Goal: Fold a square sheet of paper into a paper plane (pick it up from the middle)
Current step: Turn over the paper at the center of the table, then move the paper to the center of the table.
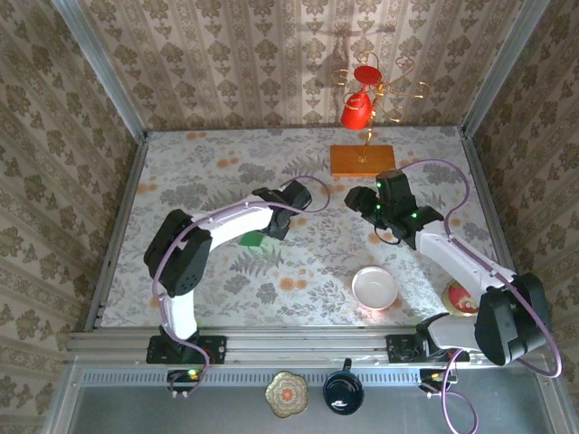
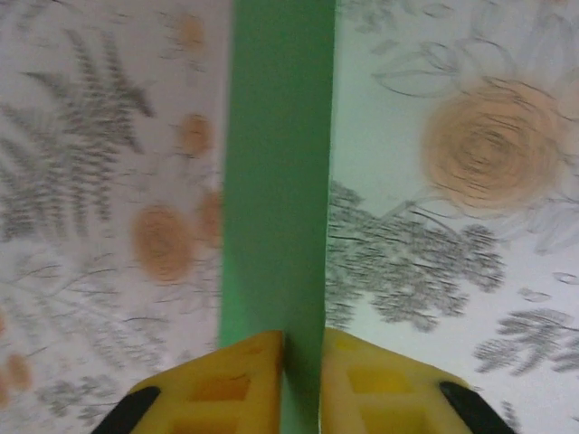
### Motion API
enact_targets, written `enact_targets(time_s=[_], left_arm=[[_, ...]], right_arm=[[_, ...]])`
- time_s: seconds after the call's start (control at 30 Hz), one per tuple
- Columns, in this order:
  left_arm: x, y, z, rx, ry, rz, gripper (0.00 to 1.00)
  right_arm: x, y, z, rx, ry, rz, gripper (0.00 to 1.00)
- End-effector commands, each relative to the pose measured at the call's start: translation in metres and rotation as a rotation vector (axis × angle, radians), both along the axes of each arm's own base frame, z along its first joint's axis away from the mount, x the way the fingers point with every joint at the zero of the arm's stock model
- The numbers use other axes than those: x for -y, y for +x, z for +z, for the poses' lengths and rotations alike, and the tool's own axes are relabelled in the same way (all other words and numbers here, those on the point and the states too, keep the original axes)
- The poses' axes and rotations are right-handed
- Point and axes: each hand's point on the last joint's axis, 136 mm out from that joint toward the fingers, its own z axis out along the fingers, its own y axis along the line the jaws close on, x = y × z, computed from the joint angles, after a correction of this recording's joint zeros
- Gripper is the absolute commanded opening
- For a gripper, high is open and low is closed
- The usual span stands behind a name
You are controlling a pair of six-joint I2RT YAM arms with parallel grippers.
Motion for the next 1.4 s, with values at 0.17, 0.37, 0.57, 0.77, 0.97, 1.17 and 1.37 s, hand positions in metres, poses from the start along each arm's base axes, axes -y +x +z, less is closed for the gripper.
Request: enact_targets(time_s=[0.17,0.37,0.57,0.77,0.97,1.17,1.37], left_arm=[[0.041,-0.011,0.023,-0.091,-0.392,0.056,0.36],[0.002,-0.002,0.038,-0.128,-0.734,0.251,0.5],[-0.078,-0.002,0.03,-0.094,-0.875,0.518,0.71],[-0.119,-0.019,0.034,-0.013,-0.938,0.61,0.94],[-0.136,-0.029,0.035,0.007,-0.937,0.637,1.0],[-0.135,-0.028,0.035,-0.021,-0.948,0.645,1.0],[-0.128,-0.025,0.033,-0.051,-0.971,0.632,1.0]], right_arm=[[0.003,-0.005,0.002,-0.028,-0.033,0.017,0.64],[-0.041,-0.002,-0.015,-0.084,-0.027,0.139,0.63],[-0.135,-0.001,-0.045,-0.156,-0.011,0.326,0.58],[-0.23,-0.013,-0.074,-0.207,0.009,0.511,0.52],[-0.274,-0.014,-0.096,-0.244,-0.004,0.579,0.48],[-0.284,-0.012,-0.129,-0.323,-0.049,0.606,0.46],[-0.258,-0.019,-0.149,-0.377,-0.134,0.618,0.46]])
